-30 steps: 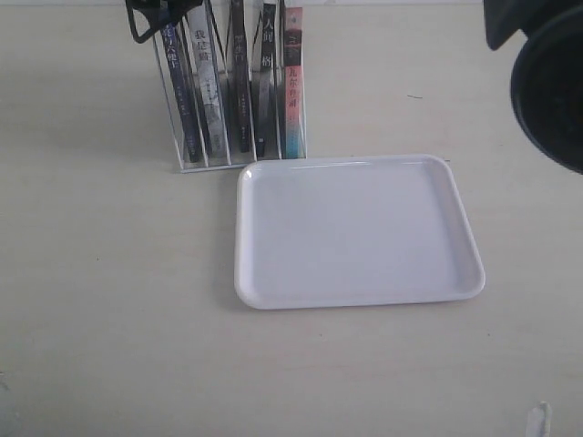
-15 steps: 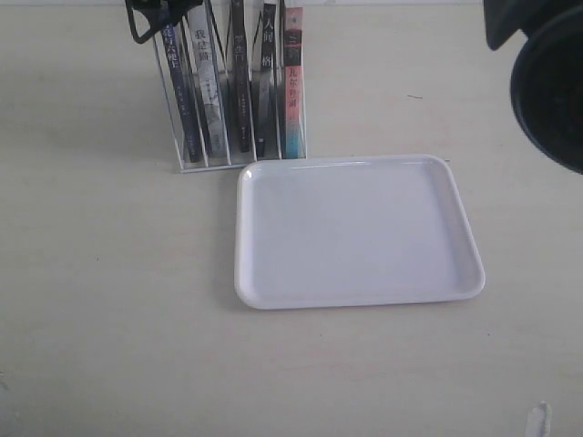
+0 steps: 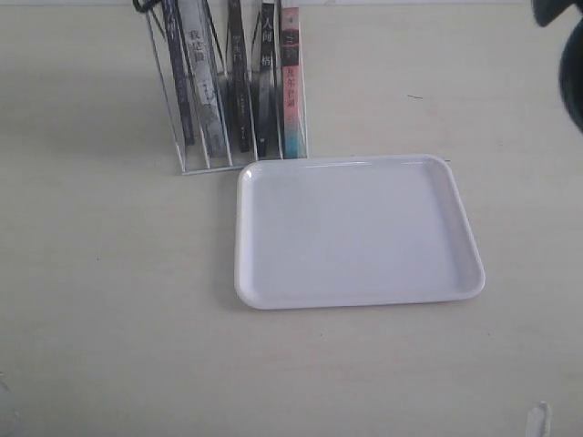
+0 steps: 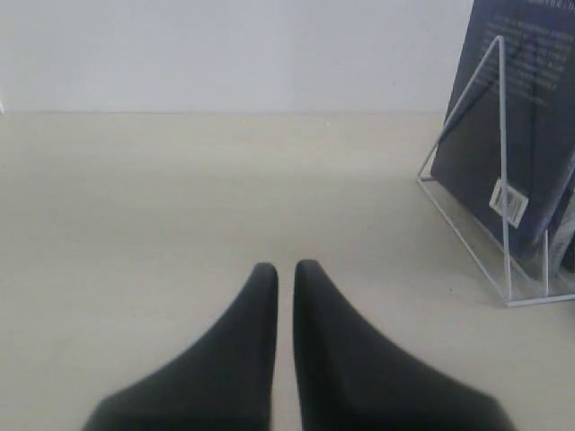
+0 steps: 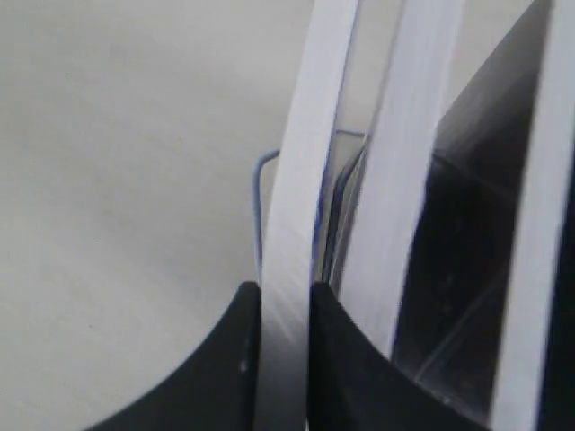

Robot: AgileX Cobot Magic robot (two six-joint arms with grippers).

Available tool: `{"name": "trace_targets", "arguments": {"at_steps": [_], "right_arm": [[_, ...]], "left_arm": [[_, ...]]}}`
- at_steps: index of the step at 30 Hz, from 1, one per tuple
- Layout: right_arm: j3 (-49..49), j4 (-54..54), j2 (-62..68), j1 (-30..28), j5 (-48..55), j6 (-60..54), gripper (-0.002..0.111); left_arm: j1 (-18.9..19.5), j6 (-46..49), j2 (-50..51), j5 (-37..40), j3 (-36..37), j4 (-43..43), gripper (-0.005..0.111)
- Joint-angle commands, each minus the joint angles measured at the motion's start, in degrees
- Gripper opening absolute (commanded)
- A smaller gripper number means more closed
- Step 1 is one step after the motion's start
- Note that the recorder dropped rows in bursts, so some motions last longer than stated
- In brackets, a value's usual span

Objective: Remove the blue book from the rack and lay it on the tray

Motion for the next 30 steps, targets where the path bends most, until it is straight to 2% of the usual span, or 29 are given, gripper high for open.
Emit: {"name": "trace_targets", "arguments": {"at_steps": [1, 17, 30], "right_arm": [[-0.56, -2.02, -5.55, -0.36, -4.71, -0.93, 0.0], [-0.56, -1.91, -6.12, -0.36, -3.56, -2.72, 0.0], [-0.56, -1.79, -18.85, -0.36, -2.07, -6.15, 0.0]], "left_arm": [[-0.59, 0.12, -0.13, -0.35, 0.22, 0.12, 0.006], [-0.59, 0.12, -0.13, -0.35, 0.22, 0.12, 0.006], [-0.59, 0.12, -0.13, -0.35, 0.22, 0.12, 0.006]]}}
